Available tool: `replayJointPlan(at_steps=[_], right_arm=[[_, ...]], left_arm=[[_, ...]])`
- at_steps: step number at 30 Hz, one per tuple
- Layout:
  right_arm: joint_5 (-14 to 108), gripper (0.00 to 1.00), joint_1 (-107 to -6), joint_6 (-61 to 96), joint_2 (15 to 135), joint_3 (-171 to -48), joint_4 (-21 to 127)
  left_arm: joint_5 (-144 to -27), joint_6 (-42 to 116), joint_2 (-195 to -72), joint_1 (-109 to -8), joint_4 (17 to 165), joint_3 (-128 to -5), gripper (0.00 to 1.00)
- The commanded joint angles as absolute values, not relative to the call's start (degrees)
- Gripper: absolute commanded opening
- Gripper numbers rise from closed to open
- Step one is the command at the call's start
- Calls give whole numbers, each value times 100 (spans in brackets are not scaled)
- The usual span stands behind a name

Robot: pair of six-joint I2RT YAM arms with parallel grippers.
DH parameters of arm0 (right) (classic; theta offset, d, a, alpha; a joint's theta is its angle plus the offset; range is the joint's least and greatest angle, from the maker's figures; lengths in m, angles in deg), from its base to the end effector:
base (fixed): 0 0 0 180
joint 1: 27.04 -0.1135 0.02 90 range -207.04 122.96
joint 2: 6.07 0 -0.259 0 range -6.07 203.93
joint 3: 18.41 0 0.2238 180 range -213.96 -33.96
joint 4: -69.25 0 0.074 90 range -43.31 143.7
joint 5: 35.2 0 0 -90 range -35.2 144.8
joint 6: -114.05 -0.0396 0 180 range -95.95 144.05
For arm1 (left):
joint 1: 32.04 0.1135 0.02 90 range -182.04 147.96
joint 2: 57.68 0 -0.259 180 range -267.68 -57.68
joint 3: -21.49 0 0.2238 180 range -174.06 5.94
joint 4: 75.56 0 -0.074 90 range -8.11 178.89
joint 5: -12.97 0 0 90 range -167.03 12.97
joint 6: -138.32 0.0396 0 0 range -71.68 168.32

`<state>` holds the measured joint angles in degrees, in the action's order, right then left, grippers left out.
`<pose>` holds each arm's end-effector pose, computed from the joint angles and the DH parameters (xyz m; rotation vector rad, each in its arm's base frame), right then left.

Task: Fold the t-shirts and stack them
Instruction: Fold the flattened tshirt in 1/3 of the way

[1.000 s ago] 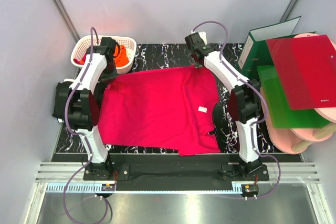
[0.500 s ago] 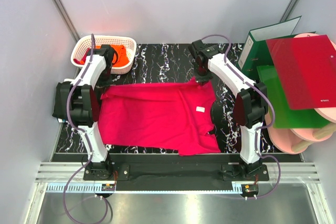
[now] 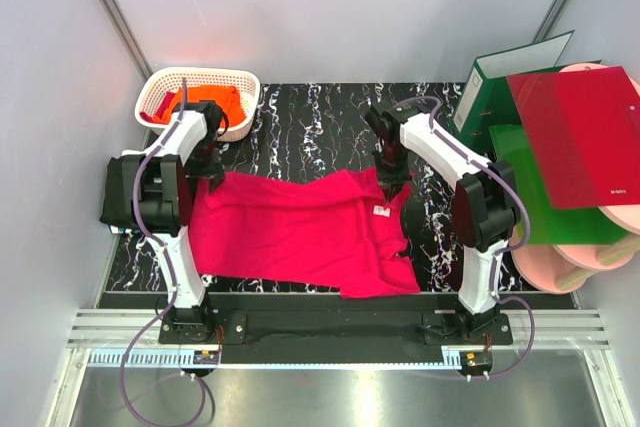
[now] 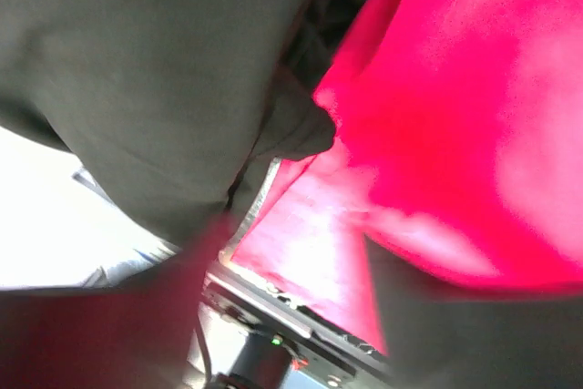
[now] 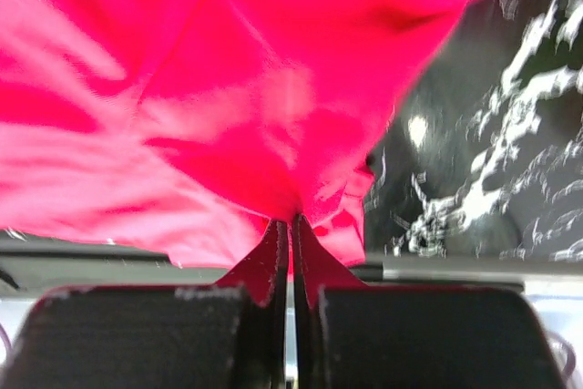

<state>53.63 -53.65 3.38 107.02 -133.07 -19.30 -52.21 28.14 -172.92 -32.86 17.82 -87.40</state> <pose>0.3137 0.1581 0.2444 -0.1615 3.0967 0.0618 0.3474 0.0117 0.2132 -0.4940 2.9993 0.6720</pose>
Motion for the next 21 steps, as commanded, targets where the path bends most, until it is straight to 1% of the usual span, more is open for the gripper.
replayJointPlan(at_steps=[1, 6, 8, 9, 10, 11, 12, 13, 14, 15, 19, 21], right_arm=[[4989, 0, -5376, 216, 10282, -12898, -2602], [4506, 0, -5393, 409, 10440, -12713, -2716], [4233, 24, -5411, 540, 10528, -12739, -2751], [4206, 39, -5402, 567, 10520, -12800, -2795], [4223, 58, -5411, 559, 10502, -12852, -2830], [4232, 71, -5411, 594, 10458, -12897, -2857], [4250, 81, -5420, 603, 10432, -13027, -2927], [4328, 86, -5411, 603, 10423, -13107, -2953], [4373, 90, -5411, 603, 10397, -13195, -2980], [4425, 90, -5411, 603, 10396, -13344, -2998], [4864, 89, -5411, 559, 10563, -13652, -2945], [5040, 89, -5411, 515, 10625, -13706, -2779]], left_arm=[[-4900, 2679, -16703, -3204, 1796, -8696, 99], [-4847, 2758, -16473, -3204, 1796, -9090, 99], [-4899, 2793, -16508, -3204, 1779, -9249, 99], [-4908, 2776, -16535, -3204, 1744, -9398, 99], [-4926, 2776, -16535, -3204, 1718, -9451, 99], [-4961, 2784, -16544, -3213, 1709, -9513, 99], [-5066, 2784, -16535, -3205, 1709, -9600, 99], [-5136, 2776, -16535, -3204, 1709, -9636, 99], [-5224, 2776, -16544, -3204, 1735, -9636, 99], [-5451, 2802, -16570, -3204, 1752, -9628, 99], [-5725, 2793, -16842, -3336, 1796, -9479, 98], [-5875, 2784, -16834, -3389, 1953, -9215, 96]])
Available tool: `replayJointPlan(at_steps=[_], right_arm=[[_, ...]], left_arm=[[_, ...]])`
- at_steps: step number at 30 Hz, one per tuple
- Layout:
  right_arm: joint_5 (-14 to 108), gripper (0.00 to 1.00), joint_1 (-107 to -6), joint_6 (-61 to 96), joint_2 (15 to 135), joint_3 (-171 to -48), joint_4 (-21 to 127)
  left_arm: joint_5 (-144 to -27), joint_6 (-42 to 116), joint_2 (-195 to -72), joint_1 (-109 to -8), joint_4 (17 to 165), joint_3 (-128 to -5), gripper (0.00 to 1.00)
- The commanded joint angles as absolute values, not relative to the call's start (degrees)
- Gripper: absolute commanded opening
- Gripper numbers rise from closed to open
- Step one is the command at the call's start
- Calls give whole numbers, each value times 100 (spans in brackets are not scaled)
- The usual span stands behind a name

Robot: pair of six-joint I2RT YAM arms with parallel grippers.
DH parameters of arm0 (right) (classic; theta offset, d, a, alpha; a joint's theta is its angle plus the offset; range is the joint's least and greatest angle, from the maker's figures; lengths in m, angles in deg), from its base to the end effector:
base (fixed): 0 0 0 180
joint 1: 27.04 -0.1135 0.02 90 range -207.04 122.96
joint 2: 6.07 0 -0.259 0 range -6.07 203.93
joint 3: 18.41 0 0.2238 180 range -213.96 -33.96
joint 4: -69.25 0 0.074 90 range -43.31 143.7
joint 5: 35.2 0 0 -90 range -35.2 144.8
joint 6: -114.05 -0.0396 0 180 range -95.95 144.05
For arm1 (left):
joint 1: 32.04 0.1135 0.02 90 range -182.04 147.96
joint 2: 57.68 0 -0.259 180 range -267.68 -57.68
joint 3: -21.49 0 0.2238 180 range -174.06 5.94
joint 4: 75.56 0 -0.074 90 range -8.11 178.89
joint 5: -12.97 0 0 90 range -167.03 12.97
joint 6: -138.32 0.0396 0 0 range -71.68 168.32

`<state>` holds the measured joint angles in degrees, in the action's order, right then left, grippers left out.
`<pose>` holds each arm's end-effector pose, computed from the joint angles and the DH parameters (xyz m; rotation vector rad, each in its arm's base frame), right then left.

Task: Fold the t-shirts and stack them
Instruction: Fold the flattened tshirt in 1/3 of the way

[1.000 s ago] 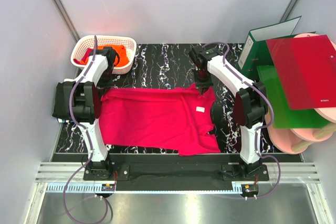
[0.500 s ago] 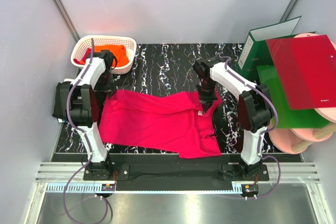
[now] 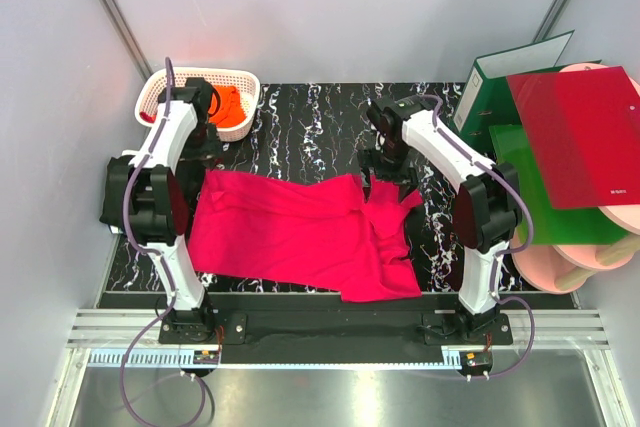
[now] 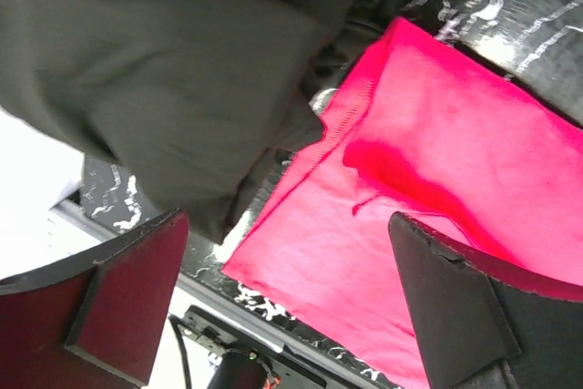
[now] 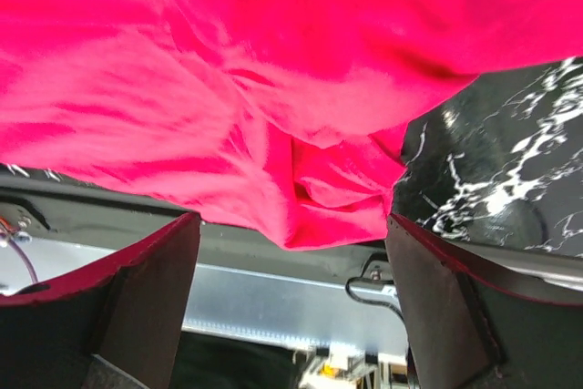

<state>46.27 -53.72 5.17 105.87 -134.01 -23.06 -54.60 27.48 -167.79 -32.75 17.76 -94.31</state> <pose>0.3036 0.1592 0.2549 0.2134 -3.0900 -0.2271 0.3492 0.0108 0.2697 -0.5459 2.8187 0.5169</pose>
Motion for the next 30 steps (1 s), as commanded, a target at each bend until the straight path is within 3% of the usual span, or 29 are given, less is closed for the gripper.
replayJointPlan(at_steps=[1, 11, 14, 16, 17, 18, 19, 20, 28, 30], right_arm=[[5180, 88, -5411, 506, 10721, -13723, -2726], [6288, 86, -5411, 243, 11600, -13784, -1970], [6491, 84, -5402, 190, 11837, -13872, -1620], [6360, 81, -5402, 198, 12030, -13969, -1478], [6307, 78, -5402, 216, 12092, -14091, -1355], [6272, 71, -5402, 207, 12162, -14153, -1302], [6237, 54, -5402, 242, 12311, -14206, -1232], [6254, 1, -5402, 225, 12408, -14363, -1222], [6246, 0, -5394, 461, 13147, -14777, -1362], [6166, 2, -5385, 567, 13348, -15031, -1704]], left_arm=[[-5910, 2784, -16816, -3432, 1998, -9154, 96], [-6174, 2951, -17071, -3714, 2104, -9004, 93], [-6226, 2951, -17124, -3775, 2139, -8969, 87], [-6253, 2969, -17167, -3846, 2148, -8960, 51], [-6262, 2952, -17176, -3863, 2148, -8960, 17], [-6262, 2934, -17211, -3898, 2139, -8960, 0], [-6271, 2916, -17220, -3916, 2139, -8951, 0], [-6253, 2907, -17229, -3942, 2139, -8951, 0], [-6174, 2811, -17405, -4039, 2008, -9161, 2], [-6192, 2802, -17449, -4039, 1893, -9275, 23]])
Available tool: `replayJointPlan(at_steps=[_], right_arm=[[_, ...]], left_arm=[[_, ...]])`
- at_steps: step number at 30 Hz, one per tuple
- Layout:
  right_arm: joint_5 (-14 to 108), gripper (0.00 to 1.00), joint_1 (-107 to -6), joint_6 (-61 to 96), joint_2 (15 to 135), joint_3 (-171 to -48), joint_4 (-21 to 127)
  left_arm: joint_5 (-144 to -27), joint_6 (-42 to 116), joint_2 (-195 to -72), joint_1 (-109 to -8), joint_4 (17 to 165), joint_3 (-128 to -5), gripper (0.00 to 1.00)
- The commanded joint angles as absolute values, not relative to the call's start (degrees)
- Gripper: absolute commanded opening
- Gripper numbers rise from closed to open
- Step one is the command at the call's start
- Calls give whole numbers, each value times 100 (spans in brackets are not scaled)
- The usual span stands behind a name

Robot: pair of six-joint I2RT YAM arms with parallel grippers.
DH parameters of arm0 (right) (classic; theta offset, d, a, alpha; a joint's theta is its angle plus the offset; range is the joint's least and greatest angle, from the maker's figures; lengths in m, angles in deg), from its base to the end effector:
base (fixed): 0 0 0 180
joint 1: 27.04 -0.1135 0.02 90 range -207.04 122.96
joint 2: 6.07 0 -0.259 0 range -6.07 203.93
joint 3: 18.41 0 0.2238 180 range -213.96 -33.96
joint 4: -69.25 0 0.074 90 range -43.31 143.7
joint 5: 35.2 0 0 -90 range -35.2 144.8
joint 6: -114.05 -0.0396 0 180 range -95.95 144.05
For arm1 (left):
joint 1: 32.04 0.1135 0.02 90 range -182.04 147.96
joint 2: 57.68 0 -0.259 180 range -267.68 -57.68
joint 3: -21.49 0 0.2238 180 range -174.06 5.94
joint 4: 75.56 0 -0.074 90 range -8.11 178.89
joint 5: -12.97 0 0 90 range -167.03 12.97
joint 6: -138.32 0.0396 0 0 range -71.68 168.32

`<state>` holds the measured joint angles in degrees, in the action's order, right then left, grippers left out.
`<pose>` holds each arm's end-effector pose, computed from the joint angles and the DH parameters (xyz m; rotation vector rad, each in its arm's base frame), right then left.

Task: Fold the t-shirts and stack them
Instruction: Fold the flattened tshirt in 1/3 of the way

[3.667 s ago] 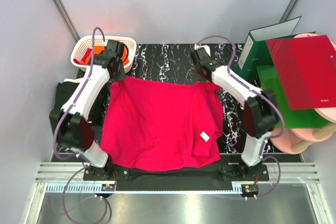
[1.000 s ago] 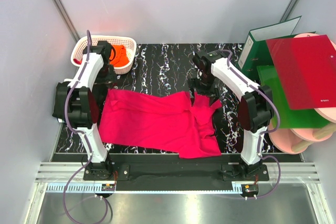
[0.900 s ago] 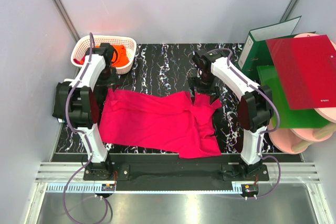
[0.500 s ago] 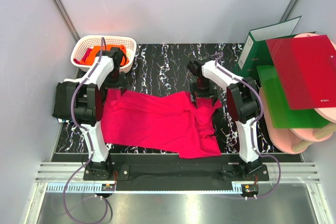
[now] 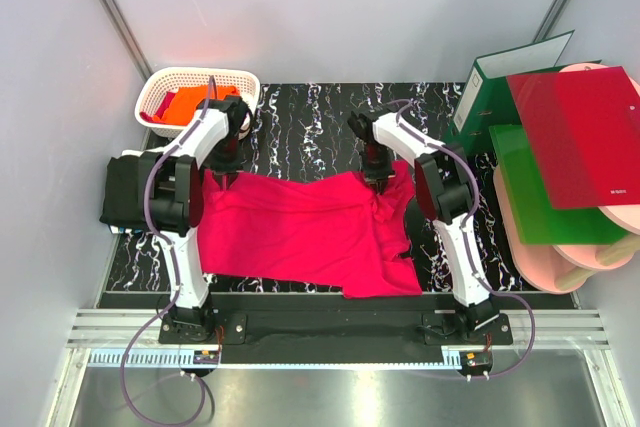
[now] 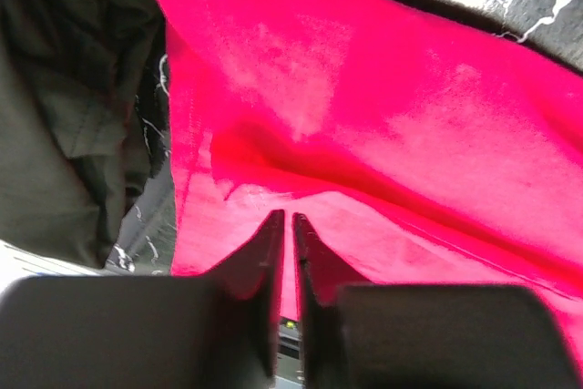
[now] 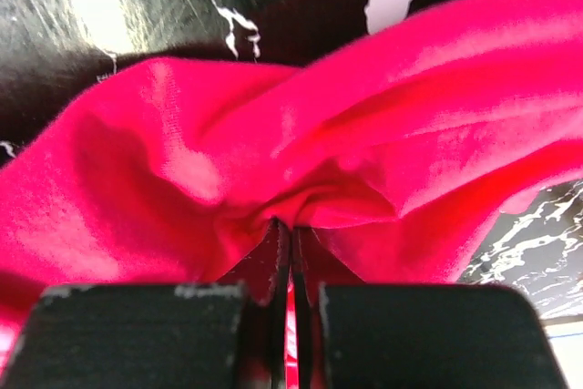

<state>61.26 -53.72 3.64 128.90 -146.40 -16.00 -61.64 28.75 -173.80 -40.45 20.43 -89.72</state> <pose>0.3780 0.1850 0.1563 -0.1744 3.1218 -0.1861 0.3568 -0.0421 0.2147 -0.2988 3.0189 0.3908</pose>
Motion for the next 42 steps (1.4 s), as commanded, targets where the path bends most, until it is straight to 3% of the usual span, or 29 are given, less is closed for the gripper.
replayJointPlan(at_steps=[1, 2, 3, 5, 6, 7, 12, 17, 18, 20, 21, 22, 23, 24, 25, 42], right_arm=[[6175, 6, -5376, 629, 13350, -15102, -1906], [6131, 10, -5376, 681, 13323, -15086, -1969], [6122, 44, -5367, 725, 13175, -15059, -2039], [6052, 70, -5376, 726, 12955, -14858, -2232], [6043, 92, -5376, 691, 12667, -14761, -2285], [6025, 99, -5376, 656, 12507, -14517, -2347], [5937, 100, -5376, 489, 11533, -14119, -2576], [5999, 100, -5376, 445, 11082, -14548, -2743], [6034, 99, -5376, 445, 11030, -14662, -2778], [6052, 97, -5376, 480, 10994, -14970, -2796], [6034, 91, -5385, 523, 10994, -15041, -2769], [5999, 84, -5376, 541, 11003, -15068, -2604], [5929, 36, -5367, 576, 11055, -15016, -2463], [5903, 11, -5376, 559, 11117, -14902, -2244], [5894, 0, -5376, 576, 11239, -14910, -2207], [6385, 0, -5376, 392, 13340, -15436, -1671]], left_arm=[[-6200, 2802, -17466, -4039, 1867, -9346, 36], [-6209, 2811, -17475, -4039, 1849, -9390, 61], [-6200, 2802, -17493, -4039, 1823, -9469, 74], [-6130, 2776, -17519, -4039, 1762, -9531, 92], [-6121, 2776, -17528, -4039, 1753, -9548, 95], [-6104, 2776, -17528, -4039, 1744, -9566, 96], [-6139, 2776, -17651, -4039, 1752, -9557, 98], [-6192, 2872, -17721, -4039, 1805, -9592, 95], [-6183, 2890, -17730, -4039, 1805, -9627, 94], [-6192, 2934, -17739, -4039, 1840, -9636, 80], [-6218, 2951, -17739, -4039, 1858, -9619, 62], [-6227, 2951, -17748, -4039, 1893, -9627, 9], [-6218, 2934, -17809, -4039, 1902, -9636, 0], [-6235, 2925, -17844, -4039, 1902, -9662, 0], [-6288, 2925, -17879, -4039, 1902, -9671, 0], [-6183, 2758, -18196, -4250, 1850, -9794, 0]])
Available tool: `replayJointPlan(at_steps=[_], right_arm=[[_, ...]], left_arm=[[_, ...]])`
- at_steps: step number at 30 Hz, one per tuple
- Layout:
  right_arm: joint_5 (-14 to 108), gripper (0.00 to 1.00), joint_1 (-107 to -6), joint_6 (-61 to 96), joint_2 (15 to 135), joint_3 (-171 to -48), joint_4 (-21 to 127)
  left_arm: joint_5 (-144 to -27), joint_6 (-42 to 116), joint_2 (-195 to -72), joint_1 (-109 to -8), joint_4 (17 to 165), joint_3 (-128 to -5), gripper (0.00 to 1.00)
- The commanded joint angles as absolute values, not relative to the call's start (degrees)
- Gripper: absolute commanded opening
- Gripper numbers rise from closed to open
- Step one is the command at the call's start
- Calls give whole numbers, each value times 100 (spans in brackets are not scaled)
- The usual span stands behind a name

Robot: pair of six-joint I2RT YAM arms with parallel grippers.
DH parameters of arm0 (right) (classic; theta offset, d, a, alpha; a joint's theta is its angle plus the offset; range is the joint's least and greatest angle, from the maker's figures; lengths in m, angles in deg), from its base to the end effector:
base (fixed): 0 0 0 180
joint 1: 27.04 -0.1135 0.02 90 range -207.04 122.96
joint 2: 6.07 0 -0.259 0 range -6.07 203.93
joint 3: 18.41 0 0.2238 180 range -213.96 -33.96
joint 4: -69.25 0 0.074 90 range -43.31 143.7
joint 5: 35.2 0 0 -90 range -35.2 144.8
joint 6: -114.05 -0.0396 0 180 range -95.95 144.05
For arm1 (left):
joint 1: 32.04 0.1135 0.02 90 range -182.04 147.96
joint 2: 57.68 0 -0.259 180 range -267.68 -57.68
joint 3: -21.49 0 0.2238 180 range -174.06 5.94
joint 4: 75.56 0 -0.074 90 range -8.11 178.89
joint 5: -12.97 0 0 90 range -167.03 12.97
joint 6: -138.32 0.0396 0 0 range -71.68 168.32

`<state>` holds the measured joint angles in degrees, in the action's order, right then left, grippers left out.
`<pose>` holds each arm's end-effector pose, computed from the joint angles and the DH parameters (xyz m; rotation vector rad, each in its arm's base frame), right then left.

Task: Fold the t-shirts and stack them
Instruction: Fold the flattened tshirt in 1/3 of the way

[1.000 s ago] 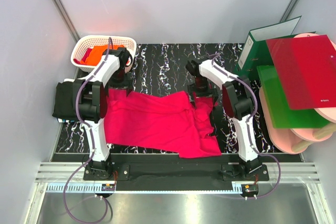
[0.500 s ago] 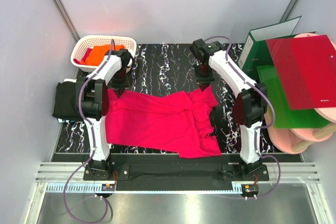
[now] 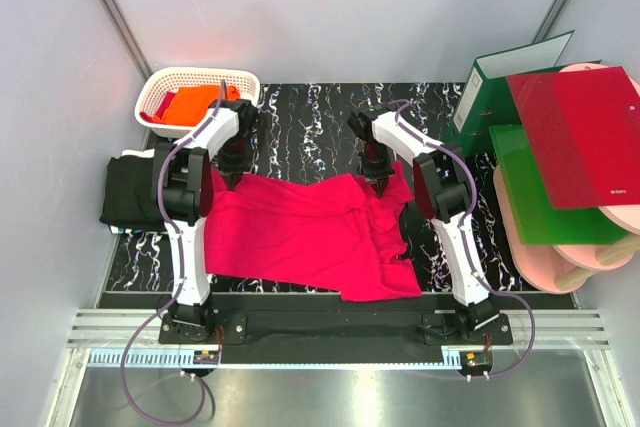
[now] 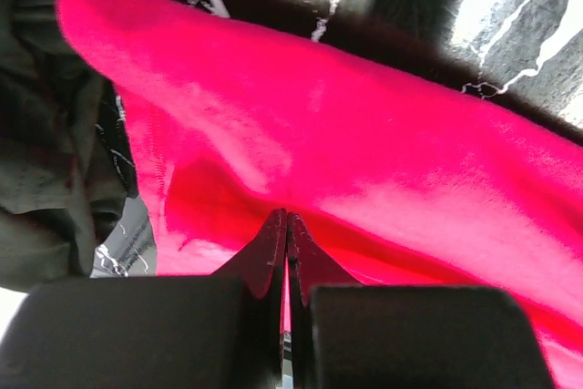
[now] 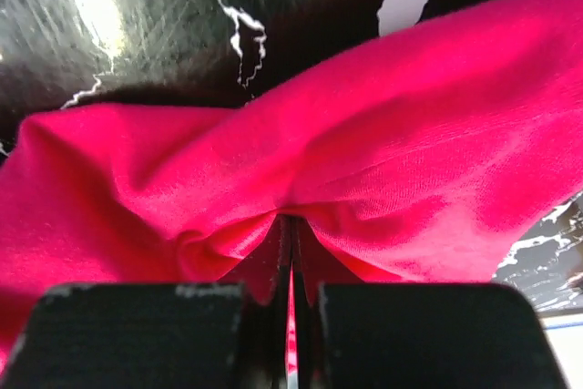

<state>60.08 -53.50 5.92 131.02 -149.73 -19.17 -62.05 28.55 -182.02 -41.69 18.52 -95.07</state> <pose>0.3813 0.1857 0.1542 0.2307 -3.0954 0.1755 0.3769 -0.0537 0.1850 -0.2611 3.0980 0.4209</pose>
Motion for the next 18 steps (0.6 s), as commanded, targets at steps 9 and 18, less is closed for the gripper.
replayJointPlan(at_steps=[9, 18], right_arm=[[7703, 0, -5069, -82, 13885, -16140, -1679], [8230, 0, -4278, -346, 14176, -16755, -1864]], left_arm=[[-5665, 2855, -17915, -4268, 1550, -10128, 0], [-5647, 2942, -17897, -4259, 1489, -10348, 6]])
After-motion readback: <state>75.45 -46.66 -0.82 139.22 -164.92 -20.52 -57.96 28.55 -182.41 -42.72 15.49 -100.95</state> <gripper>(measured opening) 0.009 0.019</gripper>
